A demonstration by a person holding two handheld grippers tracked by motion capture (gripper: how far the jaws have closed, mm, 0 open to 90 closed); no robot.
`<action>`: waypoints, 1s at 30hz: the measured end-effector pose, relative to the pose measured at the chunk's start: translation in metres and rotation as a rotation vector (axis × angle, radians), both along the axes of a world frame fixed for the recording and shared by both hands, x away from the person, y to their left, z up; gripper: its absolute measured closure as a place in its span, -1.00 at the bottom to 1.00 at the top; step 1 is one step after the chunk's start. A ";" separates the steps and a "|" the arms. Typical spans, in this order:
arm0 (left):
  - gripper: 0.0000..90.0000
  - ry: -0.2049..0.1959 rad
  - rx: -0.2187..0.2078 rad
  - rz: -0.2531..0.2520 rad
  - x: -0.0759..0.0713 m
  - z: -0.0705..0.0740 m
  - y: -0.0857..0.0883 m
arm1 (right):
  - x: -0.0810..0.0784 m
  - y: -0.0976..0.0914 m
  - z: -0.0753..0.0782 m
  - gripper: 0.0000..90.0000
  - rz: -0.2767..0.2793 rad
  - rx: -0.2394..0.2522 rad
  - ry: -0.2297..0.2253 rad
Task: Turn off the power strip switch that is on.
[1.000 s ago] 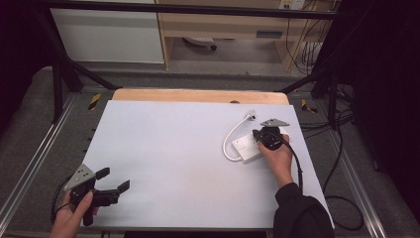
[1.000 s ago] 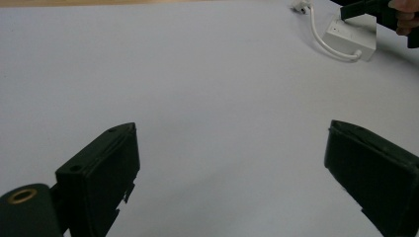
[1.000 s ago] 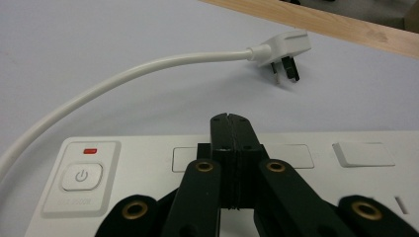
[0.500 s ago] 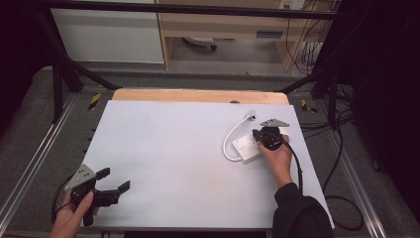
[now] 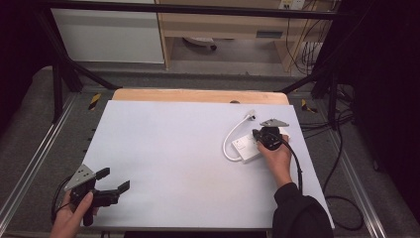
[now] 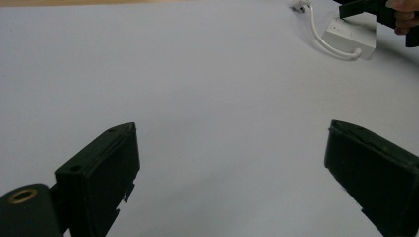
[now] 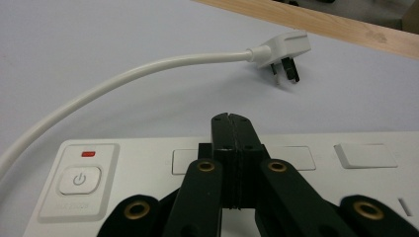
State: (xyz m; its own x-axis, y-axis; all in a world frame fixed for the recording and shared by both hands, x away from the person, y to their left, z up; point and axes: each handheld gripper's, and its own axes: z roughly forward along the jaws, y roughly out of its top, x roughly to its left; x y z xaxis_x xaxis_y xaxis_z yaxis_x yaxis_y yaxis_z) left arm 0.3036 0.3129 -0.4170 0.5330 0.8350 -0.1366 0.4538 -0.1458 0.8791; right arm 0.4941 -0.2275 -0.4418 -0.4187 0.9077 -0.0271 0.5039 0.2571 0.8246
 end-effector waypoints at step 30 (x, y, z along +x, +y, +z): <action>-0.85 -0.001 -0.001 0.002 0.000 0.000 0.000 | 0.001 -0.001 -0.001 1.00 -0.009 0.008 0.011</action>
